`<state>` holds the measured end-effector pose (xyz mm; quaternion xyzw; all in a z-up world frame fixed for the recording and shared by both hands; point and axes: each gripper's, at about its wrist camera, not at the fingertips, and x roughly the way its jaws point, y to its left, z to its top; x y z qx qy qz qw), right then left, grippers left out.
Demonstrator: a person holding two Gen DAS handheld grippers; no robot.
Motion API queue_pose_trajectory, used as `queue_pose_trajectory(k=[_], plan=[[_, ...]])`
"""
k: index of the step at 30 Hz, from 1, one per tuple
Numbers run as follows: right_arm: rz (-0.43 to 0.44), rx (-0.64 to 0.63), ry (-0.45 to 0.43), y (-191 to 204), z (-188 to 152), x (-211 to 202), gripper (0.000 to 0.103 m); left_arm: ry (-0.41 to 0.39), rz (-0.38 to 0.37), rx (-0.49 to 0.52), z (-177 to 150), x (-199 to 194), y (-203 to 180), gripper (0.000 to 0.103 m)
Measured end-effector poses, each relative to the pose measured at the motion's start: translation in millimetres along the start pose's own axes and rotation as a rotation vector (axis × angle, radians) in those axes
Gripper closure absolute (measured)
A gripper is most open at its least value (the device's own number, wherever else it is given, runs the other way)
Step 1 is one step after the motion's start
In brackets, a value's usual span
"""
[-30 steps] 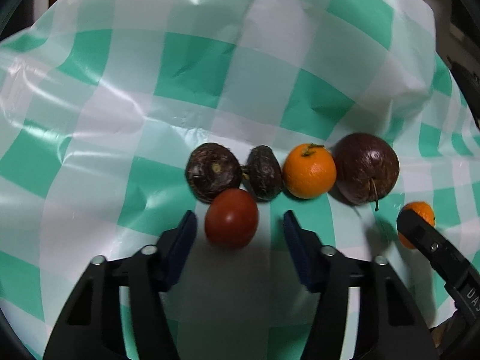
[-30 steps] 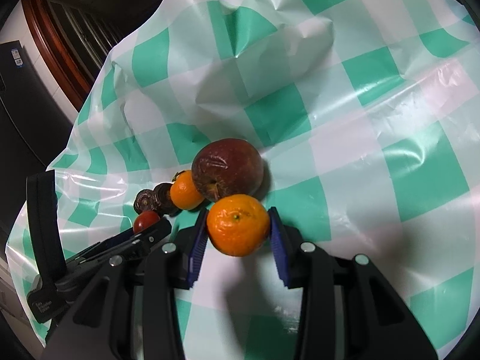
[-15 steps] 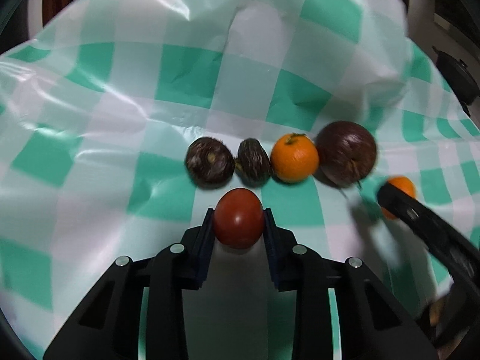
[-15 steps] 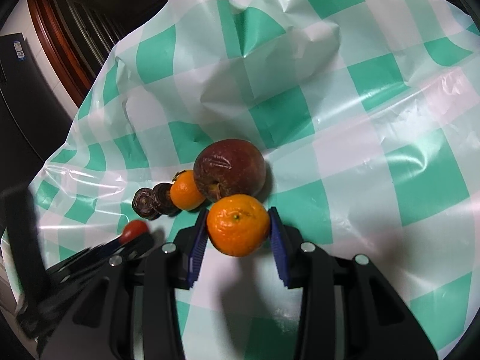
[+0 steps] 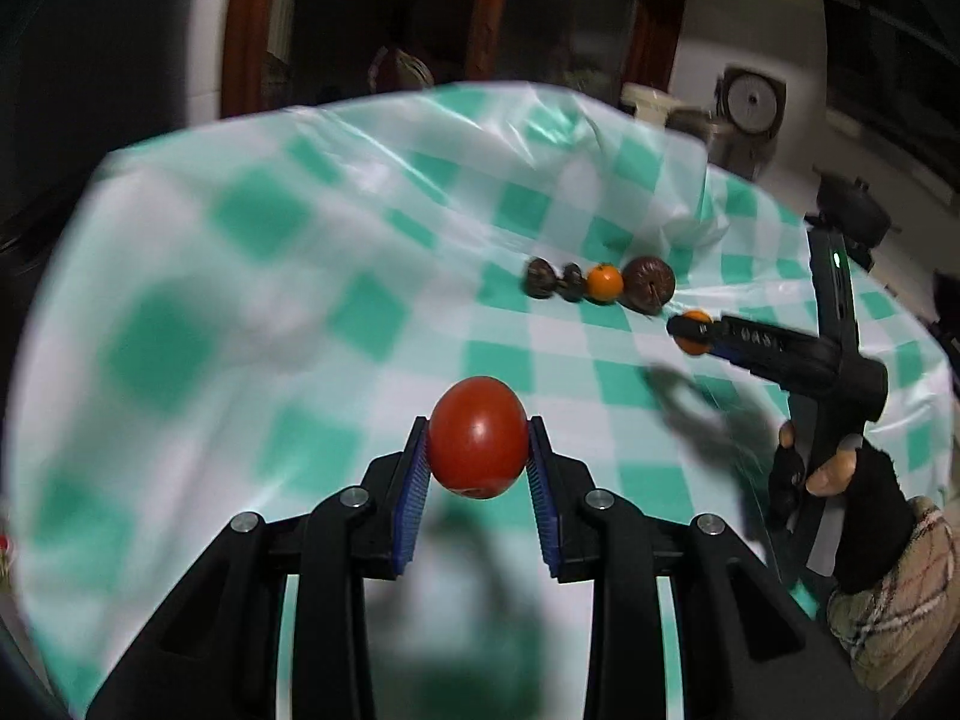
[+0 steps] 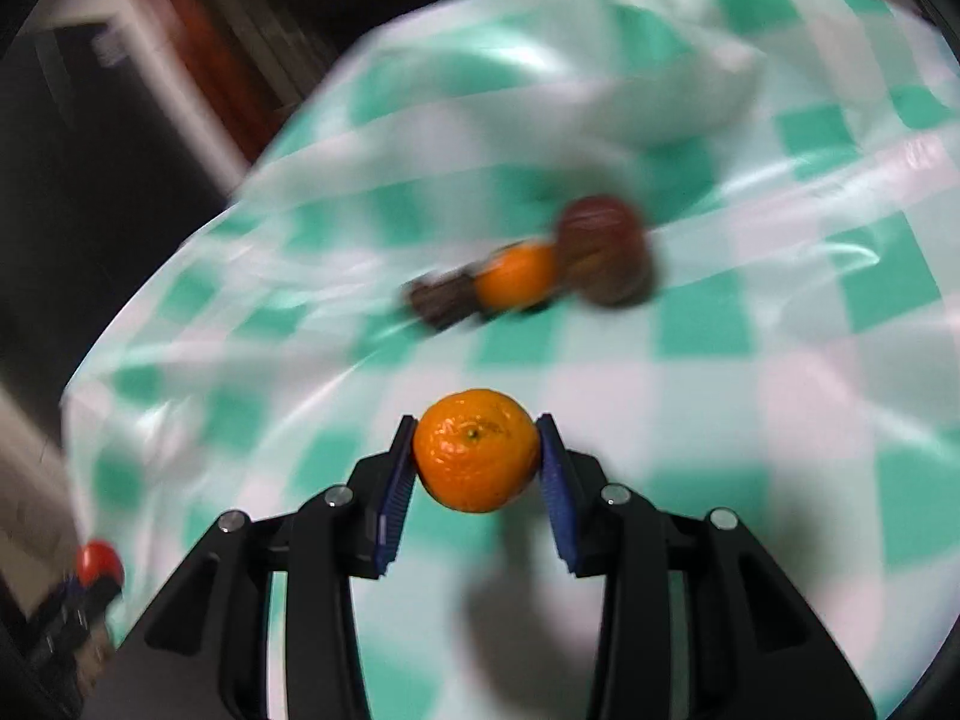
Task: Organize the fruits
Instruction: 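Carry the tomato and orange into the white box with both tools, then open both tools to drop the fruits and swing back toward the table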
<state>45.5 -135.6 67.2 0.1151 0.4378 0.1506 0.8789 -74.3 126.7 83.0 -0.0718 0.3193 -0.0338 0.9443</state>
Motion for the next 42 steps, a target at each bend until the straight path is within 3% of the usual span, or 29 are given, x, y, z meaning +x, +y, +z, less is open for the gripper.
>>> queue_pose_trajectory(k=[4,9,11,15,19,22,24,27,30,34,40,42], plan=[[0.165,-0.124,0.058,83.0,-55.0,-39.2,0.063,-0.056,0.025,-0.049,-36.8,-81.1,47.2,0.074],[0.367,-0.331,0.163,196.8,-138.3,-67.4,0.063,-0.091,0.120,-0.166,-104.0,-172.4,120.9,0.073],[0.457,-0.434,0.239,248.2,-178.2,-70.7,0.063,-0.075,0.187,-0.204,-129.4,-193.4,147.3,0.073],[0.531,-0.713,0.358,324.3,-255.3,-71.8,0.062,0.004,0.309,-0.286,-192.2,-221.2,200.5,0.073],[0.480,-0.915,0.542,367.0,-332.1,-39.5,0.062,0.136,0.360,-0.399,-264.0,-214.8,238.8,0.073],[0.378,-1.008,0.691,381.1,-380.9,8.1,0.063,0.241,0.346,-0.487,-308.8,-189.4,253.1,0.073],[0.301,-1.039,0.794,385.7,-407.1,45.1,0.063,0.327,0.358,-0.478,-330.6,-167.6,253.9,0.073],[0.206,-1.098,0.882,385.4,-440.4,71.7,0.063,0.456,0.356,-0.445,-346.4,-126.9,246.8,0.073],[0.131,-1.126,0.942,379.2,-457.6,97.1,0.062,0.561,0.358,-0.431,-366.7,-103.5,245.1,0.073],[0.059,-1.095,1.015,365.6,-469.3,116.7,0.062,0.639,0.373,-0.400,-374.2,-87.1,238.6,0.073],[0.068,-1.065,1.025,360.0,-467.4,116.2,0.062,0.709,0.387,-0.405,-373.9,-80.0,237.7,0.072],[0.077,-1.064,1.013,356.8,-459.8,119.0,0.056,0.721,0.393,-0.407,-374.4,-79.8,237.0,0.072]])
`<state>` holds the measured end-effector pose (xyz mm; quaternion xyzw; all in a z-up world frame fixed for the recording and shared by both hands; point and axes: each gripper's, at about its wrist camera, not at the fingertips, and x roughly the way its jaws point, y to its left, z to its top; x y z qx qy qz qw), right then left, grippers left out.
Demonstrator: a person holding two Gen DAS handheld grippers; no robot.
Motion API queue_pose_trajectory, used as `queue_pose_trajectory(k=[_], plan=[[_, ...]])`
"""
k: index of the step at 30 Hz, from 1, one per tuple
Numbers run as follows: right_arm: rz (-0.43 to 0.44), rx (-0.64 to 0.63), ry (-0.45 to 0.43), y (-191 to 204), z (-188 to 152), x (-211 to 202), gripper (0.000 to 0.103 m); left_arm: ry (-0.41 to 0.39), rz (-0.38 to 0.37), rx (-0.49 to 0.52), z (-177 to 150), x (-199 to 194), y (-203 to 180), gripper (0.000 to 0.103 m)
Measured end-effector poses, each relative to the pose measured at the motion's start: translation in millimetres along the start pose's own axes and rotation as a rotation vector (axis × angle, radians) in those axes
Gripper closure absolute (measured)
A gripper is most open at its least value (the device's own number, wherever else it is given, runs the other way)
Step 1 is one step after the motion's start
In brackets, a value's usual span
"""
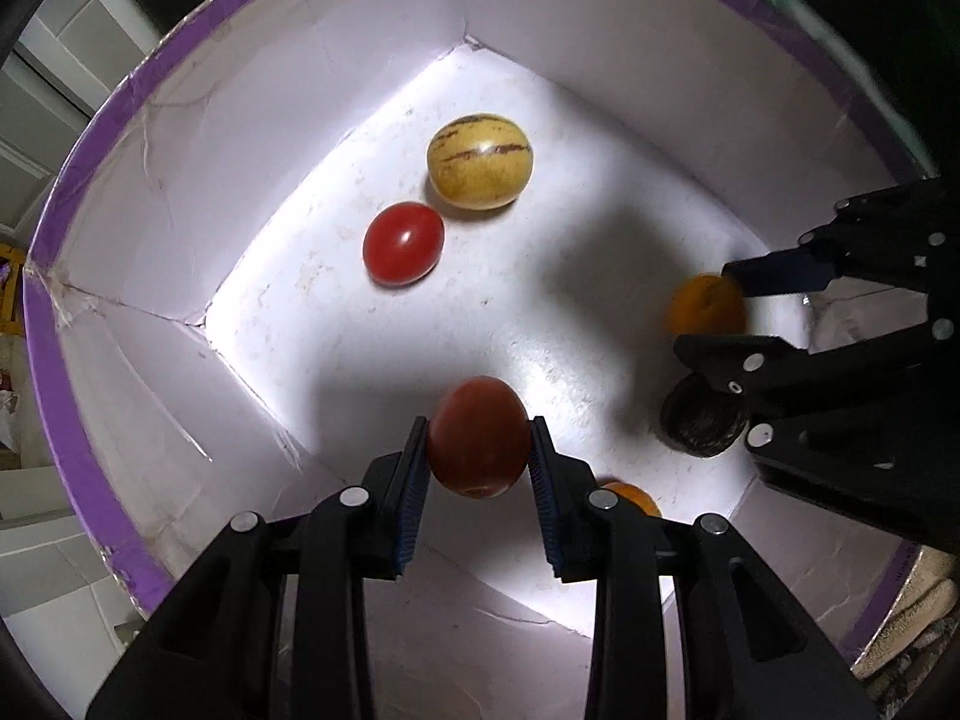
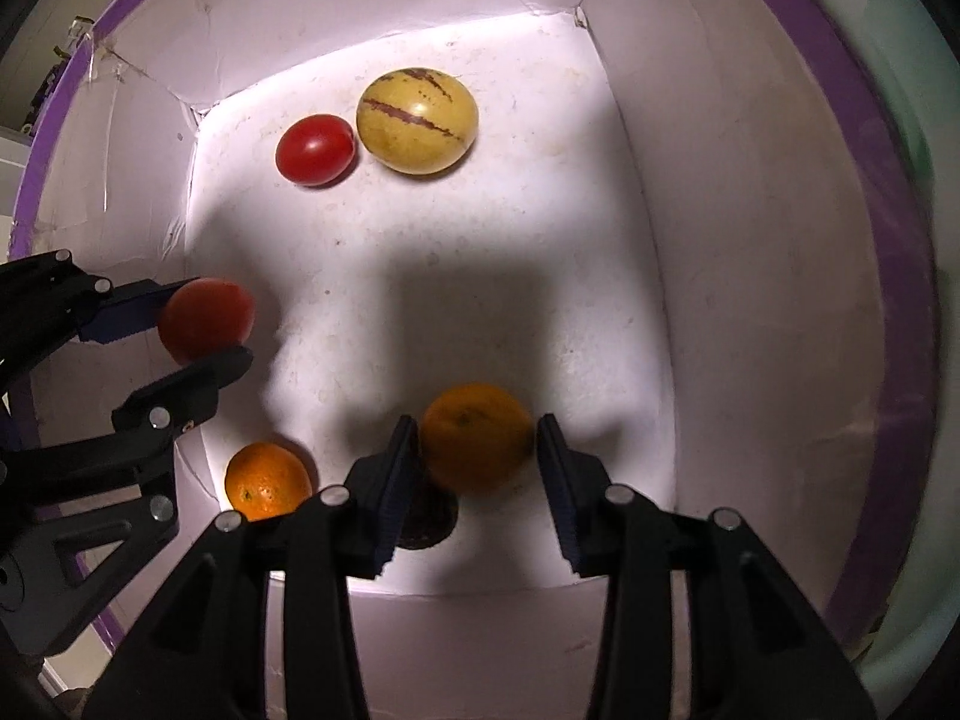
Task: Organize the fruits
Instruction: 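Open both tools to drop the fruits and swing back toward the table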
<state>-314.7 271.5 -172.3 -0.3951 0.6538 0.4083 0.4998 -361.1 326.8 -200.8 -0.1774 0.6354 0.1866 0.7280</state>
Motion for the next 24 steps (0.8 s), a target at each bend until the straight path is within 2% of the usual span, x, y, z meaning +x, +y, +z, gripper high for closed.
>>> queue_pose_trajectory(k=[1,3,6,9,13,14,16,18,21,24], plan=[[0.003,-0.005,-0.014,0.8,-1.4,-2.5,0.053,-0.002,0.000,0.000,-0.4,-0.8,-0.2,0.070],[0.003,-0.009,-0.042,1.1,-3.8,-7.4,0.038,-0.001,-0.002,-0.005,-0.9,-2.2,-1.3,0.069],[-0.020,-0.033,-0.078,6.0,-15.2,-18.4,0.038,-0.007,-0.018,-0.017,2.7,-7.3,0.7,0.063],[-0.042,-0.053,-0.138,9.1,-30.6,-37.3,0.038,-0.036,-0.031,-0.024,0.4,-18.5,3.4,0.052],[0.004,-0.035,-0.230,3.0,-50.4,-72.5,0.036,-0.108,-0.048,-0.033,-1.1,-51.1,5.8,0.028],[0.015,-0.036,-0.251,4.8,-53.5,-80.8,0.034,-0.130,-0.024,-0.037,-1.0,-64.2,6.9,0.020],[0.038,-0.083,-0.316,4.8,-65.1,-107.7,0.029,-0.197,0.015,-0.042,0.0,-97.1,10.1,0.016],[0.047,-0.153,-0.392,18.1,-81.1,-133.9,0.025,-0.250,0.047,-0.044,-0.2,-130.9,11.5,0.016],[0.073,-0.256,-0.533,32.1,-106.4,-176.3,0.025,-0.347,0.123,-0.059,11.4,-191.6,7.5,0.016],[0.100,-0.285,-0.667,30.0,-135.3,-222.3,0.025,-0.457,0.186,-0.045,31.0,-250.1,-14.9,0.016]])
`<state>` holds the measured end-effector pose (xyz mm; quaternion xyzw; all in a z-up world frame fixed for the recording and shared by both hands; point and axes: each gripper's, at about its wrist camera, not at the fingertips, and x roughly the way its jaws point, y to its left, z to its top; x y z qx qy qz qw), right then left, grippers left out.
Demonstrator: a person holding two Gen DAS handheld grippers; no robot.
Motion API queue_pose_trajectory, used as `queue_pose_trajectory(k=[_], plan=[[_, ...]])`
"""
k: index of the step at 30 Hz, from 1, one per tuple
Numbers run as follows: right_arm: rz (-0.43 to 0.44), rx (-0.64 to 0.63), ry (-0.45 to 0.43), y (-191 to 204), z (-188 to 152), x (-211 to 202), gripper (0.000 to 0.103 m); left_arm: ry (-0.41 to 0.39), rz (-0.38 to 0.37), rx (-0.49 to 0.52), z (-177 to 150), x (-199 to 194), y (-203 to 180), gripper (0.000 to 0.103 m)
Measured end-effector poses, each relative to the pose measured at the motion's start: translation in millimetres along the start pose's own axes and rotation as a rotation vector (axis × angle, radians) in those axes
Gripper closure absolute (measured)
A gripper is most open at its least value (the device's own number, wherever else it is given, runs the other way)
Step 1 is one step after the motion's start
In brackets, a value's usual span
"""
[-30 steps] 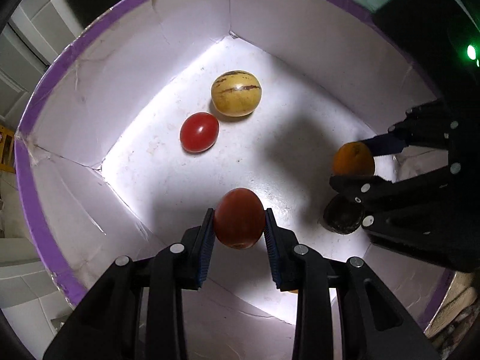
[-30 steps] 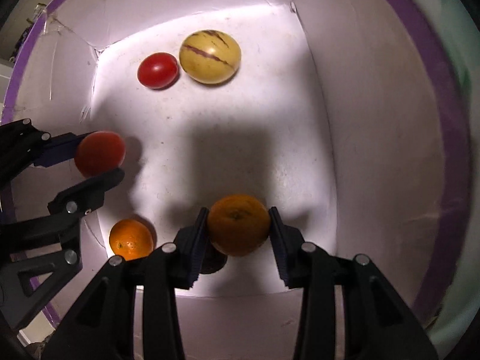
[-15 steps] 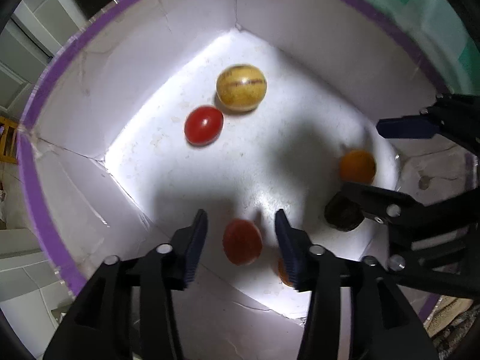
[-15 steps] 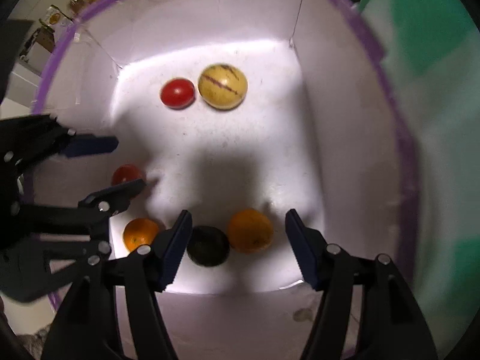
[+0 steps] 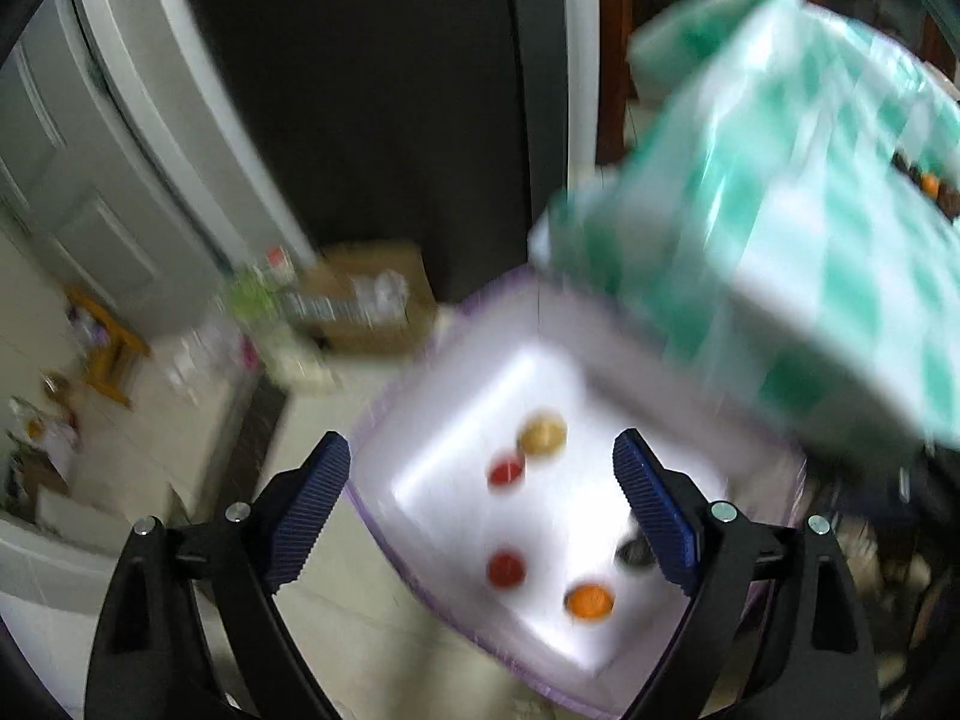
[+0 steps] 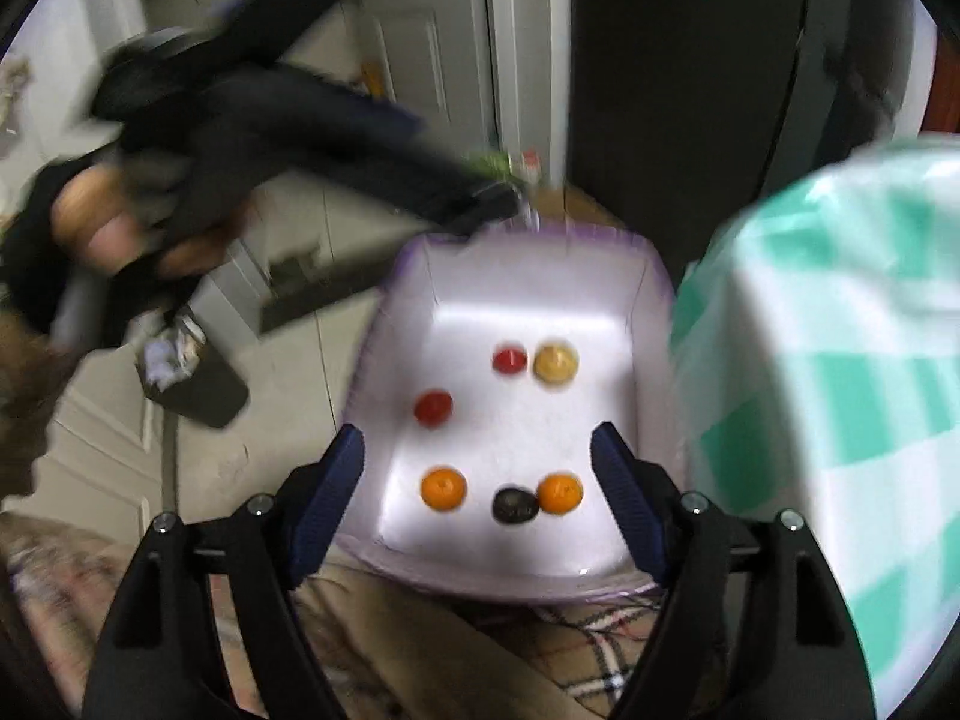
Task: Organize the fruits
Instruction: 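Open both tools to drop the fruits and swing back toward the table, then grasp a dark passion fruit with the left tool while the right tool grasps the red apple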
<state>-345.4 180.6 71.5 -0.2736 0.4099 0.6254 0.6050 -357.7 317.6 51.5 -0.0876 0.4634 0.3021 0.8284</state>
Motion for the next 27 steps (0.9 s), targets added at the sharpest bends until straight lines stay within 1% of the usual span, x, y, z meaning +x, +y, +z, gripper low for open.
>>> queue_pose_trajectory(k=[1,2,3,4,5,6,7,8,9,10,11,12,13,14,16,17,19,21,22,23,25,26,27], plan=[[-0.013,-0.003,-0.058,-4.1,0.0,-21.7,0.025,-0.046,0.000,0.010,14.2,-12.5,-7.5,0.016],[-0.039,0.000,-0.107,-10.3,-0.9,-42.6,0.024,-0.113,-0.024,0.024,36.1,-30.2,-21.2,0.016],[-0.097,0.024,-0.165,-24.2,-3.4,-71.6,0.021,-0.156,-0.059,0.036,49.4,-43.4,-34.8,0.016],[-0.140,0.053,-0.206,-37.8,-7.4,-92.0,0.020,-0.195,-0.111,0.049,62.8,-53.5,-50.9,0.016],[-0.206,0.106,-0.258,-61.4,-14.7,-119.9,0.016,-0.231,-0.180,0.067,80.7,-60.6,-77.5,0.016],[-0.264,0.147,-0.289,-79.2,-21.5,-138.8,0.008,-0.251,-0.237,0.082,95.5,-62.6,-102.4,0.016],[-0.339,0.193,-0.318,-99.4,-30.2,-155.2,0.004,-0.266,-0.301,0.101,111.4,-60.9,-133.0,0.016],[-0.425,0.243,-0.339,-121.5,-40.5,-172.5,0.001,-0.274,-0.347,0.119,123.4,-55.9,-158.5,0.016],[-0.525,0.322,-0.339,-154.1,-56.1,-190.2,0.001,-0.282,-0.403,0.148,138.9,-47.4,-194.6,0.016],[-0.594,0.405,-0.319,-186.1,-71.0,-201.9,0.001,-0.281,-0.443,0.174,150.6,-37.6,-228.4,0.016],[-0.636,0.473,-0.300,-210.1,-84.3,-208.7,0.001,-0.271,-0.474,0.193,156.6,-21.2,-258.0,0.016],[-0.698,0.588,-0.276,-248.4,-107.9,-220.3,0.001,-0.246,-0.512,0.217,167.9,-7.5,-292.6,0.016],[-0.736,0.673,-0.264,-275.0,-127.0,-228.0,0.001,-0.224,-0.537,0.230,172.6,5.7,-317.8,0.016],[-0.778,0.791,-0.250,-308.0,-154.3,-238.7,0.001,-0.198,-0.570,0.239,181.9,21.2,-351.4,0.016],[-0.810,0.930,-0.241,-346.4,-193.1,-243.3,0.001,-0.170,-0.622,0.231,193.8,44.4,-406.8,0.016],[-0.818,1.014,-0.251,-365.7,-218.6,-249.6,0.001,-0.170,-0.633,0.221,194.9,51.4,-423.7,0.016],[-0.825,1.105,-0.261,-386.9,-245.2,-259.1,0.001,-0.177,-0.646,0.201,201.0,63.6,-452.3,0.016],[-0.846,1.162,-0.248,-408.7,-263.7,-251.9,0.001,-0.177,-0.677,0.170,208.5,80.6,-476.8,0.016],[-0.853,1.161,-0.242,-421.3,-267.8,-235.6,0.001,-0.176,-0.688,0.160,209.3,88.5,-484.8,0.016],[-0.863,1.154,-0.233,-423.8,-269.5,-234.8,0.001,-0.177,-0.704,0.146,211.4,94.1,-489.3,0.016],[-0.890,1.116,-0.192,-442.6,-265.4,-227.8,0.001,-0.168,-0.715,0.124,215.5,98.3,-492.8,0.016],[-0.901,1.097,-0.174,-449.9,-261.0,-224.7,0.001,-0.177,-0.748,0.101,215.9,98.9,-488.7,0.016],[-0.909,1.074,-0.151,-461.4,-256.8,-220.4,0.001,-0.182,-0.762,0.087,215.3,99.5,-487.1,0.016]])
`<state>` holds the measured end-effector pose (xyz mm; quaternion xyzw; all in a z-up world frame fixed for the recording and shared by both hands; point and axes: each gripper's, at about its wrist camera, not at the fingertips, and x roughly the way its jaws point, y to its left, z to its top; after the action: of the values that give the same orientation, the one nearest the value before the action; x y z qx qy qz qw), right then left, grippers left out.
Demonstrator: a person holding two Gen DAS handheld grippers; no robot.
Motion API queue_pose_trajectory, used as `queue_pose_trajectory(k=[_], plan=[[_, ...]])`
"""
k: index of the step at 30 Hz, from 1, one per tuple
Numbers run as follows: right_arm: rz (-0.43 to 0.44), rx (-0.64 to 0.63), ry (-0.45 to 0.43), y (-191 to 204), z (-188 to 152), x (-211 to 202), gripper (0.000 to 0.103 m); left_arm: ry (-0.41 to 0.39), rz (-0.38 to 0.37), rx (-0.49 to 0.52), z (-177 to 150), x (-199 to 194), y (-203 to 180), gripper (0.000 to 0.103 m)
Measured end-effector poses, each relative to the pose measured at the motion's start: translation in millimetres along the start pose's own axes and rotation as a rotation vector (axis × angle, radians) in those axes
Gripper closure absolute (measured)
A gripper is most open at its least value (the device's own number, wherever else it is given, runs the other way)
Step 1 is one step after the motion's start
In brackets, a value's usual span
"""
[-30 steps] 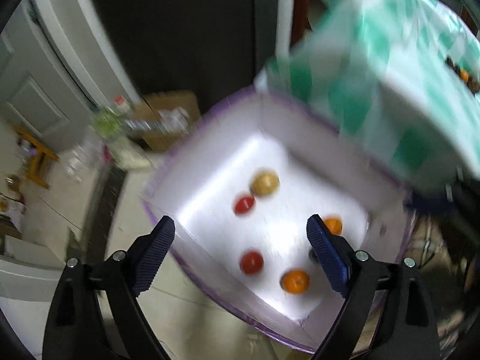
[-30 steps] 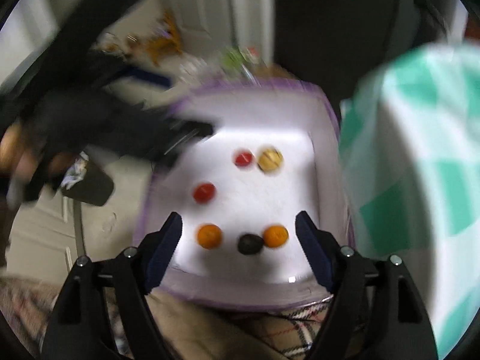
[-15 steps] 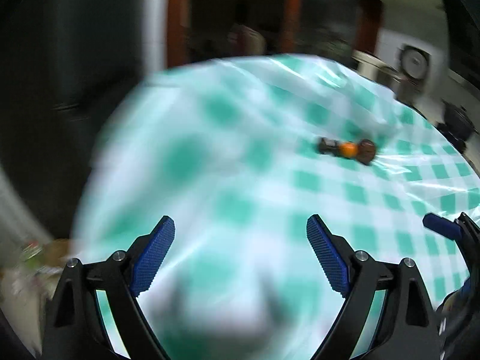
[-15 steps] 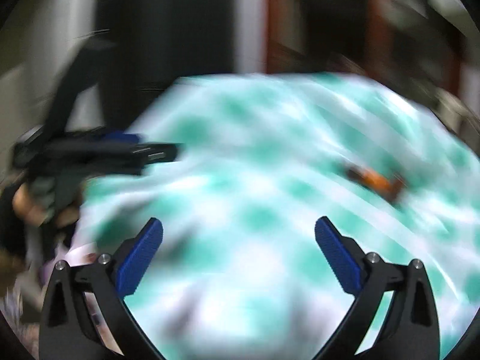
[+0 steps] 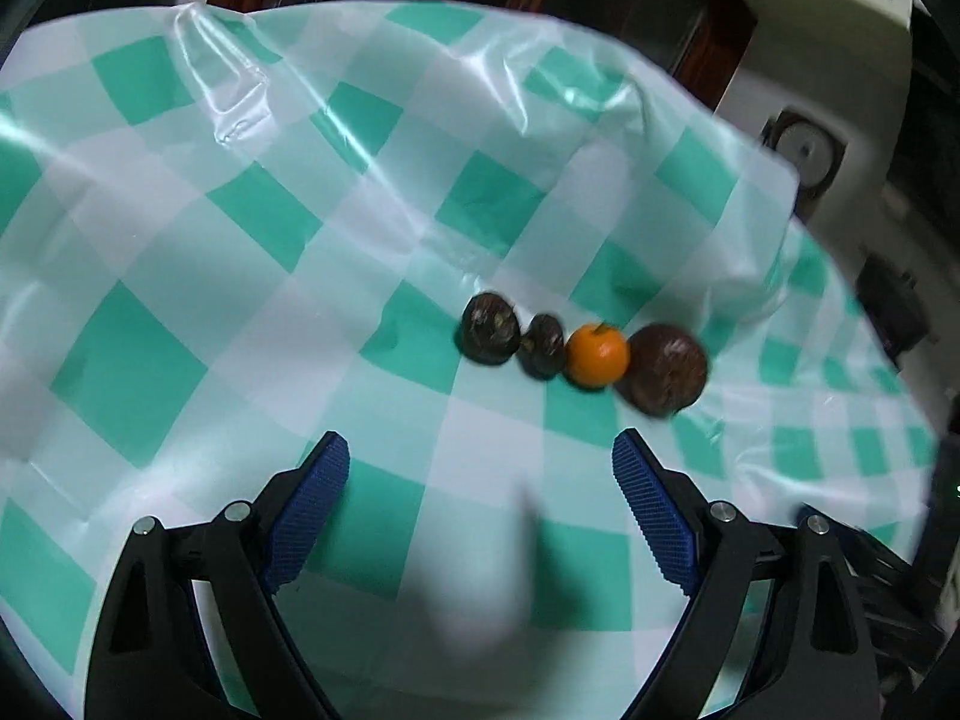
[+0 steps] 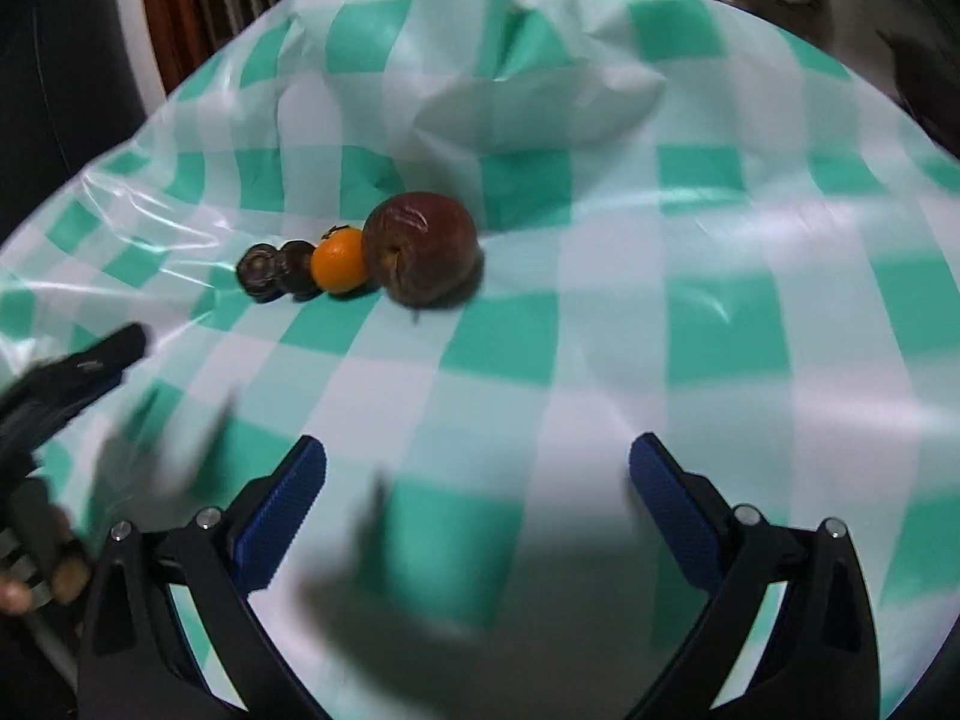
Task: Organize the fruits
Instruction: 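Grasp a dark passion fruit with the left tool while the right tool grasps the red apple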
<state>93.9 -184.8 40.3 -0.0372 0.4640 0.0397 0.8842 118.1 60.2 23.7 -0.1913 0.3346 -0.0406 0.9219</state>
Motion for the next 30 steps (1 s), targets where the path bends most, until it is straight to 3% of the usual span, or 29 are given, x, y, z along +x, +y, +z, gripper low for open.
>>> queue_pose_trajectory(k=[4,10,15,17,20,23,30], plan=[[-0.037,-0.073,0.035,15.1,29.3,36.4,0.001,-0.008,-0.062,-0.029,-0.6,-8.6,7.5,0.016],[-0.132,-0.174,0.101,40.0,61.8,86.2,0.001,0.009,-0.079,-0.067,0.8,-4.8,12.3,0.016],[-0.178,-0.217,0.089,45.5,76.9,100.2,0.002,0.017,-0.067,-0.041,-0.8,-1.6,6.2,0.016],[-0.155,-0.188,0.095,39.9,82.6,105.2,0.004,0.020,-0.062,-0.027,-1.1,-0.6,3.7,0.016],[-0.089,-0.117,0.100,26.7,89.5,109.2,0.014,0.022,-0.059,-0.018,-1.5,0.2,1.9,0.016],[-0.044,-0.128,0.080,27.4,85.6,102.1,0.038,0.022,-0.058,-0.017,-1.7,-0.4,1.7,0.016],[0.108,0.072,0.044,-4.8,48.1,54.4,0.040,0.035,-0.050,0.006,-3.4,1.9,-1.4,0.016]])
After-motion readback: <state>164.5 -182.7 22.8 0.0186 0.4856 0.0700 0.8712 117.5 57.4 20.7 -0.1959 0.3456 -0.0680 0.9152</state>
